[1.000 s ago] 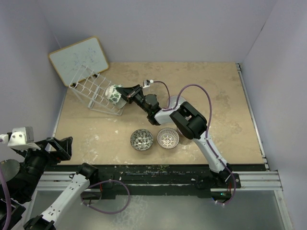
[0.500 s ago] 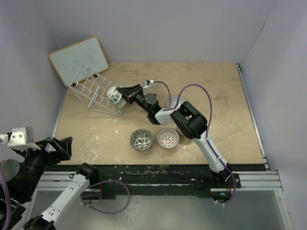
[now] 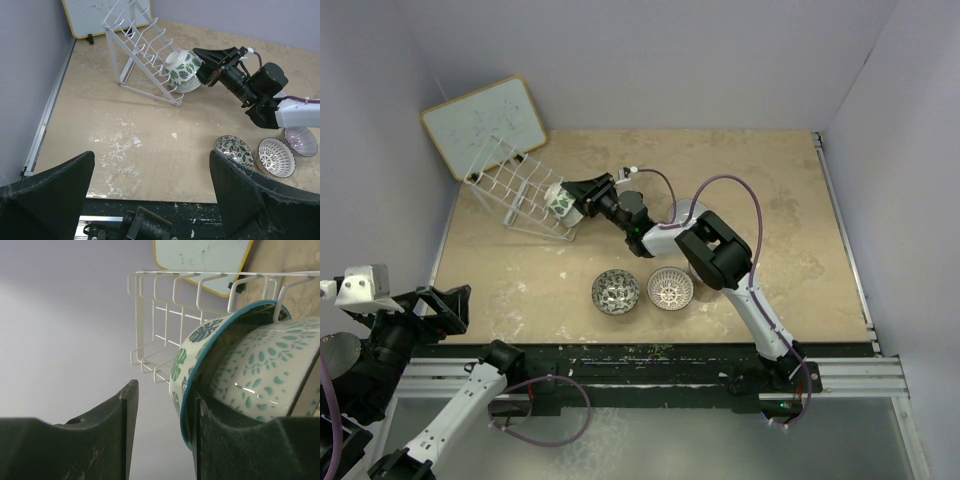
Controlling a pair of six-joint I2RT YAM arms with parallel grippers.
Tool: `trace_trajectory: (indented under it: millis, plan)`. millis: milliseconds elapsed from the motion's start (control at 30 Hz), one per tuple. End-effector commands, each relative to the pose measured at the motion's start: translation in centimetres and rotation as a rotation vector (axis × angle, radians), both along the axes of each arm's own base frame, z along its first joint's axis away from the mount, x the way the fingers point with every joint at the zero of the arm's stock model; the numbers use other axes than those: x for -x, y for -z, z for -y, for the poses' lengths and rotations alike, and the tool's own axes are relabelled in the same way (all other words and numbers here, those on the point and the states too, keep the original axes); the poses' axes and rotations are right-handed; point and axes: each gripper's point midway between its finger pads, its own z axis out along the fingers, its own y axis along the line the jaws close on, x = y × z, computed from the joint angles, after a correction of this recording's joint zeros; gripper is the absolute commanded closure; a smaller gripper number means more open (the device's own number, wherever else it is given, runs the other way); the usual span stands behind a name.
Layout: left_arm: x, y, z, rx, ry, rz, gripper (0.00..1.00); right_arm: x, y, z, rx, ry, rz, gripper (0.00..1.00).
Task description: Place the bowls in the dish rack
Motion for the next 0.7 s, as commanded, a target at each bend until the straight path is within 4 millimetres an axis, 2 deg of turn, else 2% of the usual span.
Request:
trace_trajectory:
  millis: [0,233,667]
  plan:
    - [0.3,-0.8,-0.3,0.027,-0.013,0.032,0.01,0.0,-5.2,0.8,-0.025,0.02,0.042,0.54]
    - [0.4,-0.7,-0.4,0.029,-0.014,0.033,0.01,0.1,-4.9,0.9,0.046,0.017,-0.001,0.5]
    - [0.7,-0.7,-0.4,0.049,-0.013,0.039,0.01,1.1,-4.9,1.5,0.117,-0.008,-0.023,0.49]
